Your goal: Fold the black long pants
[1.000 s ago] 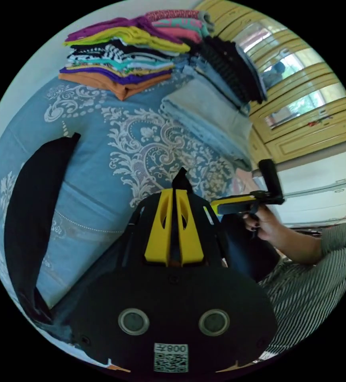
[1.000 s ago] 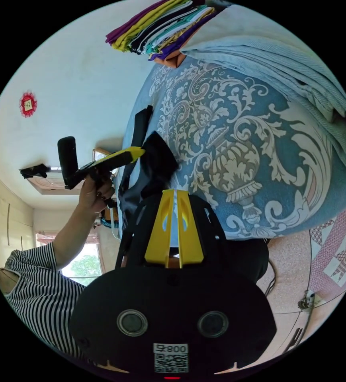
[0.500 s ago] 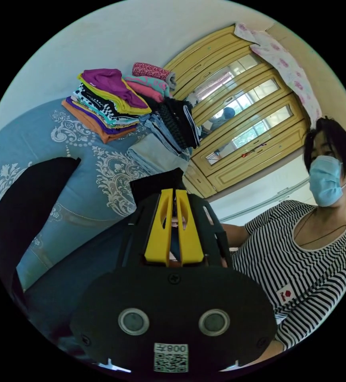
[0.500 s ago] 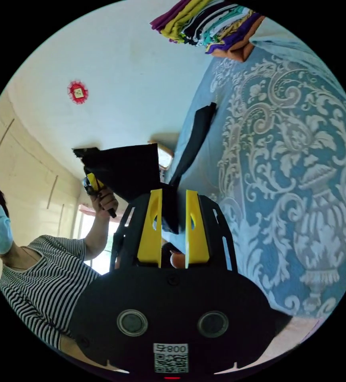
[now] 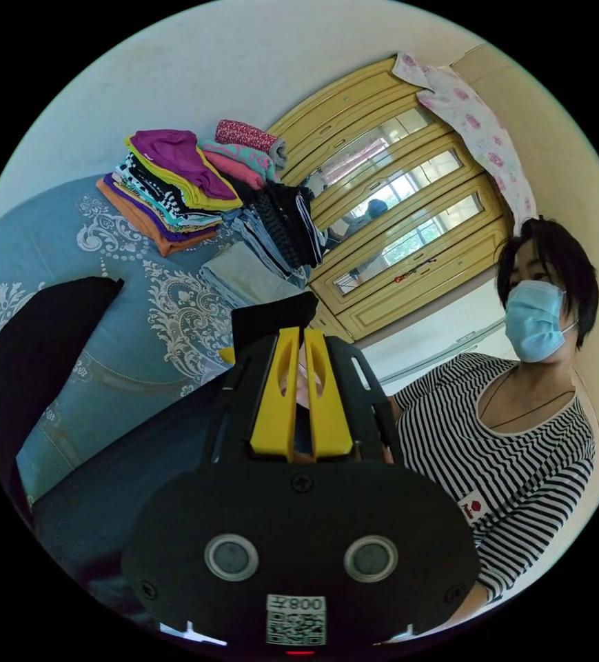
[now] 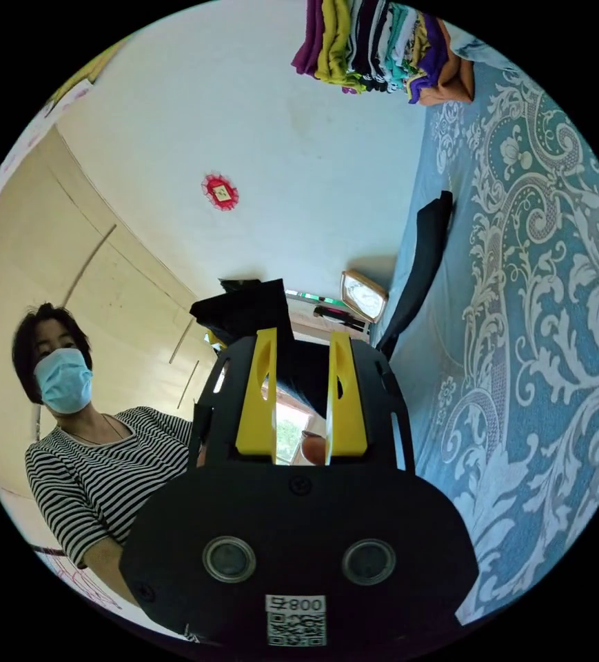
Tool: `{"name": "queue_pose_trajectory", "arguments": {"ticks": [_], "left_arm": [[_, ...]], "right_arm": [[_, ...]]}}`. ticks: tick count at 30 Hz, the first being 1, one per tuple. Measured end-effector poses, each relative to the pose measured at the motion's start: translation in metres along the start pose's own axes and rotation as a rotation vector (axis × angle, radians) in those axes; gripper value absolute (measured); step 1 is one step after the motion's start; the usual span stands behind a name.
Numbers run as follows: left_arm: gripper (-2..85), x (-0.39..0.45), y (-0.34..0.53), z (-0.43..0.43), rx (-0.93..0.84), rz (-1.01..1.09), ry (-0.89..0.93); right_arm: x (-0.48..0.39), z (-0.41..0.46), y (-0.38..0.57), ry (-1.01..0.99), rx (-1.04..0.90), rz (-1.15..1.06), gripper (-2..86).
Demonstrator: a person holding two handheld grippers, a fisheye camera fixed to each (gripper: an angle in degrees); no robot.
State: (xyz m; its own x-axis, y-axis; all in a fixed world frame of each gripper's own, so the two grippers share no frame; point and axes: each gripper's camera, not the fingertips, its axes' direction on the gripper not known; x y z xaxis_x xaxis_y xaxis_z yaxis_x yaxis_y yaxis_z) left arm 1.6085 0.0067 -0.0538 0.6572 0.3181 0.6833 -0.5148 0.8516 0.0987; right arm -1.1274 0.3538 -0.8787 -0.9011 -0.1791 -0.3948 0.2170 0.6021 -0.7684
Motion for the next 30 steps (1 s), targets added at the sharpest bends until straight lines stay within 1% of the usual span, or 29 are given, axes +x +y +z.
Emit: {"name": "queue_pose_trajectory", "arguments": {"ticks": [4, 7, 9, 12, 15, 17, 21, 24, 28, 30], "left_arm": [[1.1, -0.011, 0.003, 0.0, 0.015, -0.014, 0.017], [1.2, -0.018, 0.005, 0.004, 0.023, -0.027, 0.024], [1.2, -0.022, 0.005, 0.007, 0.027, -0.03, 0.029], [1.2, -0.025, 0.003, 0.013, 0.037, -0.03, 0.035], [1.2, -0.03, 0.0, 0.02, 0.044, -0.037, 0.018], [1.1, -0.036, -0.004, 0.029, 0.06, -0.049, 0.005], [1.1, -0.056, -0.02, 0.054, 0.074, -0.078, -0.024], [1.0, -0.081, -0.045, 0.111, -0.033, -0.106, -0.059], [1.0, -0.12, -0.075, 0.222, -0.241, -0.16, -0.118], [1.1, -0.133, -0.081, 0.266, -0.33, -0.175, -0.176]], "right_arm": [[0.004, 0.01, 0.0, -0.053, -0.025, -0.02, 11.4], [0.005, 0.015, -0.002, -0.114, 0.001, -0.041, 10.8], [0.005, 0.02, -0.005, -0.12, -0.015, -0.05, 10.2], [0.003, 0.027, -0.011, -0.172, -0.033, -0.074, 7.0], [-0.009, 0.027, -0.015, -0.165, -0.014, -0.115, 3.1], [-0.022, 0.023, -0.014, -0.127, -0.002, -0.139, 2.1], [-0.065, 0.003, 0.004, 0.091, 0.004, -0.186, 1.1], [-0.083, -0.007, 0.022, 0.252, 0.029, -0.147, 0.7], [-0.079, -0.021, 0.037, 0.427, 0.081, -0.006, 0.5], [-0.075, -0.025, 0.034, 0.449, 0.115, 0.071, 0.4]]}}
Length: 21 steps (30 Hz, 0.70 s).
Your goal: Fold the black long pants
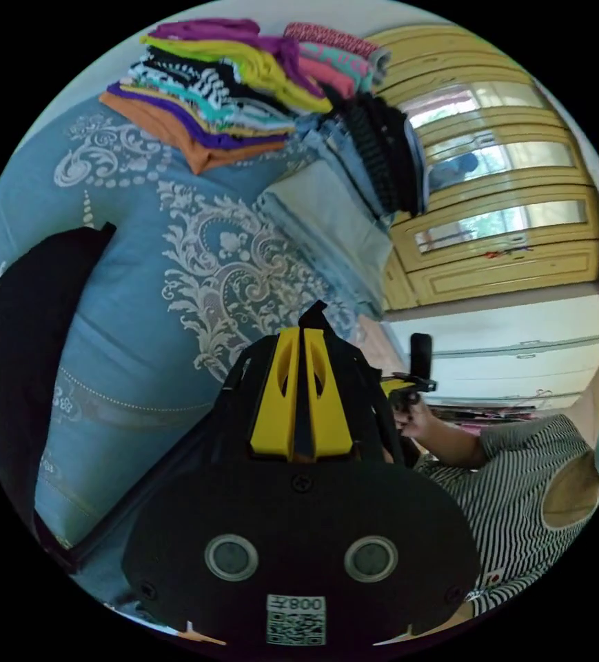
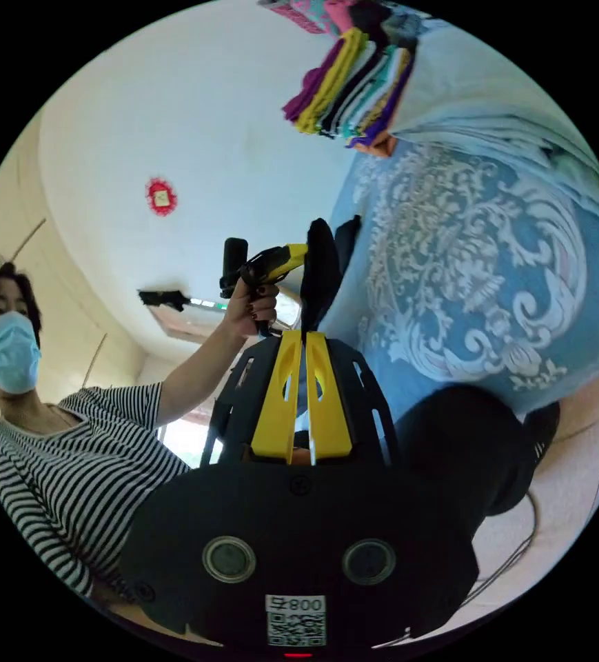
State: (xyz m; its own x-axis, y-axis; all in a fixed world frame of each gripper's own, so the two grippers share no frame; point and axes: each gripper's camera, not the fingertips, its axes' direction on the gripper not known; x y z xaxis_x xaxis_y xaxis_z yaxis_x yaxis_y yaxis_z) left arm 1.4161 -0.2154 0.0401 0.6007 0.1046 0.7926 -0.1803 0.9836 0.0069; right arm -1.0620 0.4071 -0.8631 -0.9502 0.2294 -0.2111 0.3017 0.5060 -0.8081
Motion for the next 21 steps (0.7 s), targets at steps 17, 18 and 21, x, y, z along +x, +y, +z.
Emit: {"name": "queue_pose_trajectory", "arguments": {"ticks": [17, 18, 21], "left_arm": [[2.6, 0.009, -0.034, 0.132, -0.045, -0.025, -0.148], [2.7, 0.01, -0.032, 0.127, -0.018, -0.025, -0.148], [3.4, 0.012, -0.019, 0.092, 0.133, -0.021, -0.186]], "right_arm": [[-0.014, 0.013, -0.087, 0.313, -0.174, 0.237, 0.0], [-0.017, 0.009, -0.092, 0.322, -0.167, 0.237, 0.0], [-0.031, 0.002, -0.106, 0.395, -0.169, 0.21, 0.1]]}}
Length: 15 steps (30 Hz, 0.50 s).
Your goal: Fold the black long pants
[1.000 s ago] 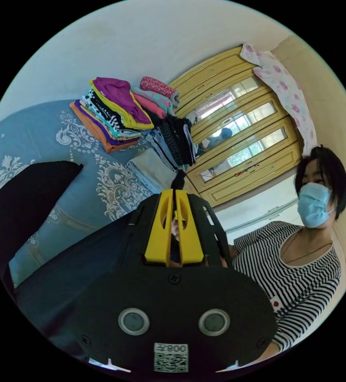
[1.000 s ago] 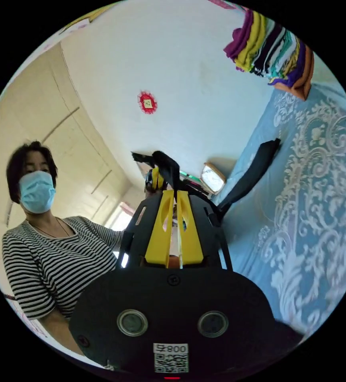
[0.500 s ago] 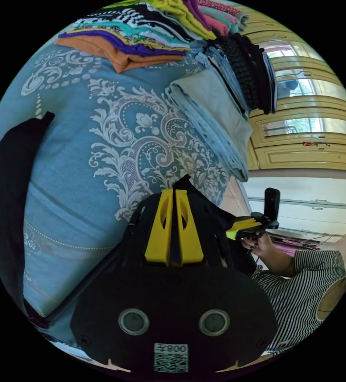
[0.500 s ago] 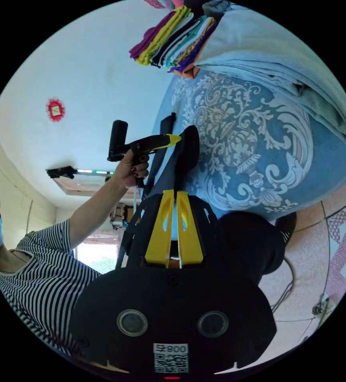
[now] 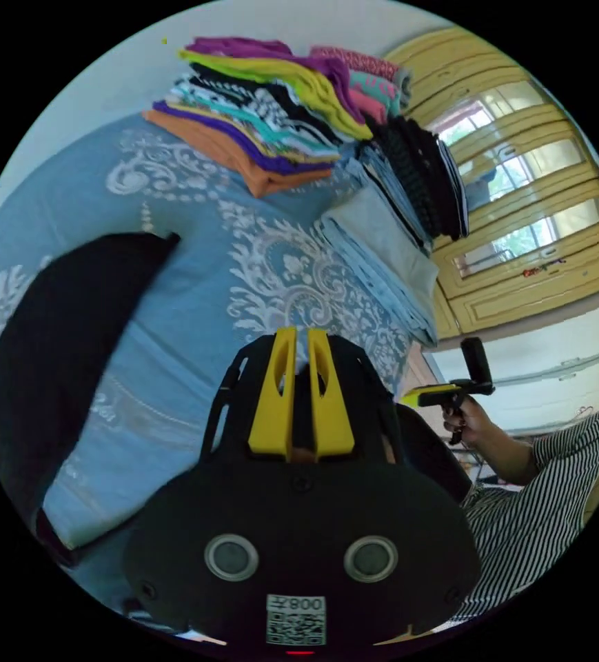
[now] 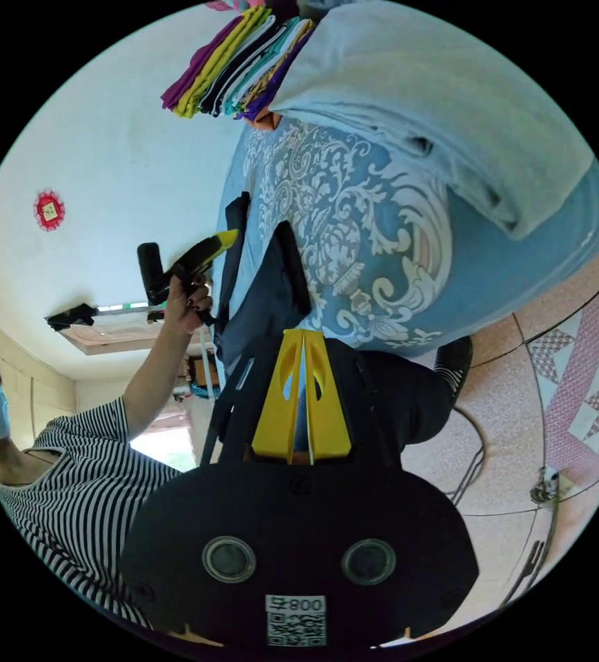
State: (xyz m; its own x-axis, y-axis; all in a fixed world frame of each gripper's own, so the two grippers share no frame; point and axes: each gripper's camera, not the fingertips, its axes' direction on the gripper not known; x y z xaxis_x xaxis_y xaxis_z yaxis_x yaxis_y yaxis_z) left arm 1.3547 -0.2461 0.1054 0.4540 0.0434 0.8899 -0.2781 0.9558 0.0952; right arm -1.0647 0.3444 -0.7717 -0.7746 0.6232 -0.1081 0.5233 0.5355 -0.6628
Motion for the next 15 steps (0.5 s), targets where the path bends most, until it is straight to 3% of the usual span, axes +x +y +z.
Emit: {"name": "queue_pose_trajectory", "arguments": {"ticks": [6, 11, 15], "left_arm": [[5.6, -0.044, 0.006, -0.039, 0.095, -0.087, -0.286], [3.2, -0.072, -0.014, 0.005, -0.082, -0.118, -0.464], [1.1, -0.071, -0.011, 0.011, -0.043, -0.127, -0.429]], "right_arm": [[-0.056, -0.001, -0.055, 0.013, 0.026, -0.159, 1.1], [-0.116, 0.037, -0.133, 0.027, -0.02, -0.323, 3.7], [-0.154, 0.071, -0.197, 0.081, -0.048, -0.366, 7.0]]}}
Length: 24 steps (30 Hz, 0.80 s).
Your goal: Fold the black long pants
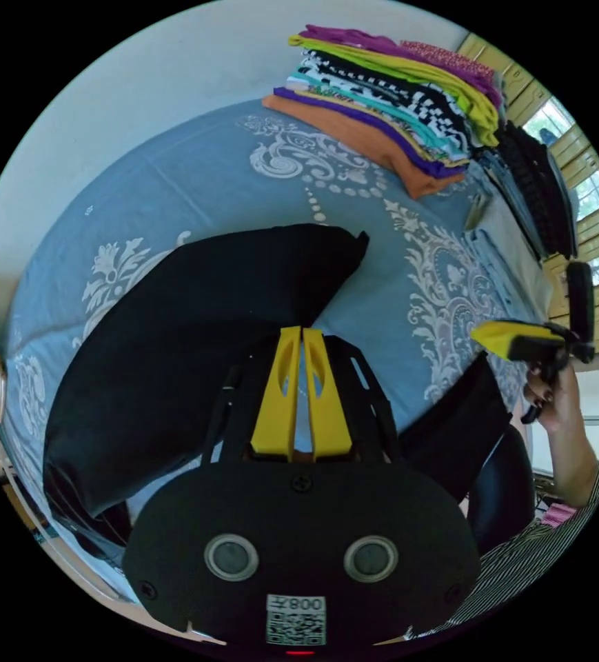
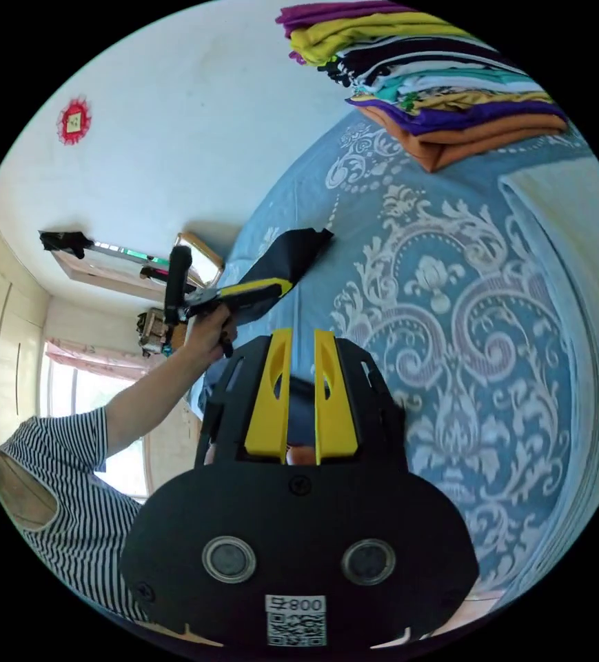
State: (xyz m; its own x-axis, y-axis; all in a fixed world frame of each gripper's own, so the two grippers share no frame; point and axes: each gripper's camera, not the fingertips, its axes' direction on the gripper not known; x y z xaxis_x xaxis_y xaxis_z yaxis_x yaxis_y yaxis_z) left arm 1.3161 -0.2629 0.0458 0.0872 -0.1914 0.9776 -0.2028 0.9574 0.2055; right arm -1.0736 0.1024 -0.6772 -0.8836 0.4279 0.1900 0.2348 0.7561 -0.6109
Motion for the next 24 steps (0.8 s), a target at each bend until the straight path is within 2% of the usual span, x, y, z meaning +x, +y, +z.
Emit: {"name": "queue_pose_trajectory", "arguments": {"ticks": [7, 15, 19, 24], "left_arm": [[0.5, -0.004, 0.047, -0.006, 0.119, -0.004, 0.178], [1.9, 0.003, 0.052, 0.029, 0.038, 0.022, 0.179], [4.8, 0.009, 0.031, 0.006, 0.125, 0.1, 0.23], [7.1, 0.0, -0.038, -0.008, 0.218, 0.133, 0.154]], "right_arm": [[0.003, 0.02, -0.069, -0.052, 0.047, 0.07, 8.6], [-0.006, 0.038, -0.092, -0.028, -0.011, 0.076, 6.1], [-0.02, 0.036, -0.101, 0.034, -0.028, 0.019, 5.5], [-0.033, 0.031, -0.115, 0.09, -0.035, -0.027, 5.8]]}}
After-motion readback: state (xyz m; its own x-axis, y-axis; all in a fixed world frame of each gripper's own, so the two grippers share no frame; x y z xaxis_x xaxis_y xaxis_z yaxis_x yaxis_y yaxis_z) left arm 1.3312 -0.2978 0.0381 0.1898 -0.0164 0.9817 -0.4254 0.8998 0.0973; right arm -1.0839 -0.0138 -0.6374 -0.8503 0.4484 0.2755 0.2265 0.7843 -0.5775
